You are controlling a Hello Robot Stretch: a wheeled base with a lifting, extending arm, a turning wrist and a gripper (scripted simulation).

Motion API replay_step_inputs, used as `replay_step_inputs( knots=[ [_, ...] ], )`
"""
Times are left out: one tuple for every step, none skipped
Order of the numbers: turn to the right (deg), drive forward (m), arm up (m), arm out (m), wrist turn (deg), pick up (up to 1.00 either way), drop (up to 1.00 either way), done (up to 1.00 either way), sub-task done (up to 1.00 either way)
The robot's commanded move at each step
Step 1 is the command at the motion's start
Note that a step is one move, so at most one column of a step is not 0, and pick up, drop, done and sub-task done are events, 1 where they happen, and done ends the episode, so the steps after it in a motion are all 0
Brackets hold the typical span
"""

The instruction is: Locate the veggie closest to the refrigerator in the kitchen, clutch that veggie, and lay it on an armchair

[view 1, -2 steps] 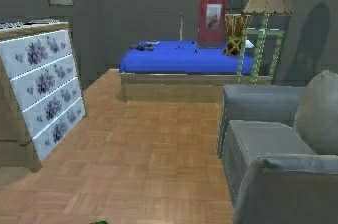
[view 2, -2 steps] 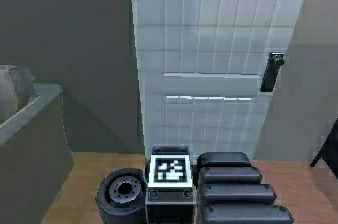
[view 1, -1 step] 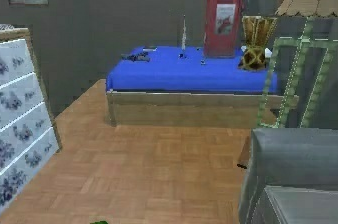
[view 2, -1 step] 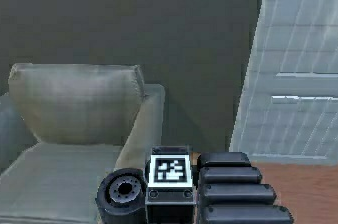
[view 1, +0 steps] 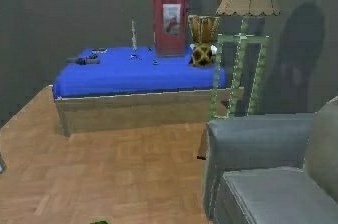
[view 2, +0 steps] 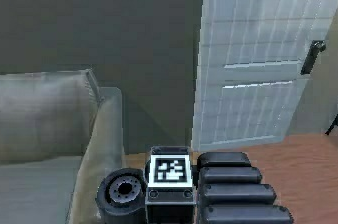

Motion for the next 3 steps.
replay_step_inputs(
  knots=[
    [0.0, 0.6, 0.0, 0.0, 0.0, 0.0, 0.0, 0.0, 0.0],
    [-45.0, 0.0, 0.0, 0.0, 0.0, 0.0, 0.0, 0.0, 0.0],
    [-45.0, 0.0, 0.0, 0.0, 0.0, 0.0, 0.0, 0.0, 0.0]
  ],
)
